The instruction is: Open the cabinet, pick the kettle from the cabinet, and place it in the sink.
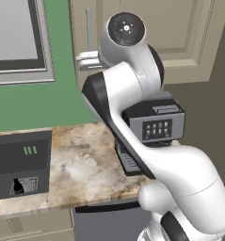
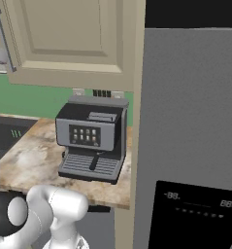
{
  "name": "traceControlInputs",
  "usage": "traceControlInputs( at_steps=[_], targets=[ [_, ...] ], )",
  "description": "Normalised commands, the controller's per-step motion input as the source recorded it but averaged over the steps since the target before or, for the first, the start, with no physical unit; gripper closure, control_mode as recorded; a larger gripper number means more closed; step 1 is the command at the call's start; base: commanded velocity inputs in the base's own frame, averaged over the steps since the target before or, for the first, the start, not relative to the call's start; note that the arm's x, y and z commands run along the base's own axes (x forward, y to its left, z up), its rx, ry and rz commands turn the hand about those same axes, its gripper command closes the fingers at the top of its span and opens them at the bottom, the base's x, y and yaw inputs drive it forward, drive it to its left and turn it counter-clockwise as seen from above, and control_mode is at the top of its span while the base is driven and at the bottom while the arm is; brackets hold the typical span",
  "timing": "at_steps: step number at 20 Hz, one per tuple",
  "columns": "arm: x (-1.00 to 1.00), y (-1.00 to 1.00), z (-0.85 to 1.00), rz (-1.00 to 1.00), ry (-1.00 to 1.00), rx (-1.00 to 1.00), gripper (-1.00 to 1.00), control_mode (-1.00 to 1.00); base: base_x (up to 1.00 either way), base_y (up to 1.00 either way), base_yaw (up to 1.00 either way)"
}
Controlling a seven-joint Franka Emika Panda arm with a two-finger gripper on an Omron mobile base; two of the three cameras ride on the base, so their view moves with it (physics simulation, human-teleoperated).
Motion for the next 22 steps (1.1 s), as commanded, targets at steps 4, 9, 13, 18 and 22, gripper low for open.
traceControlInputs(
  at_steps=[4,9,13,18,22],
  targets=[
    [0.06,0.03,0.09,0.0,0.0,0.0,-1.0,-1.0,0.0,0.0,0.0],
    [0.08,0.07,0.05,0.0,0.0,0.0,-1.0,-1.0,0.0,0.0,0.0],
    [0.14,0.06,0.04,0.0,0.0,0.0,-1.0,-1.0,0.0,0.0,0.0],
    [0.3,0.0,0.0,0.0,-0.03,0.0,-1.0,-1.0,0.0,0.0,0.0],
    [0.33,0.01,-0.05,0.0,-0.1,0.0,-1.0,-1.0,0.0,0.0,0.0]
  ],
)
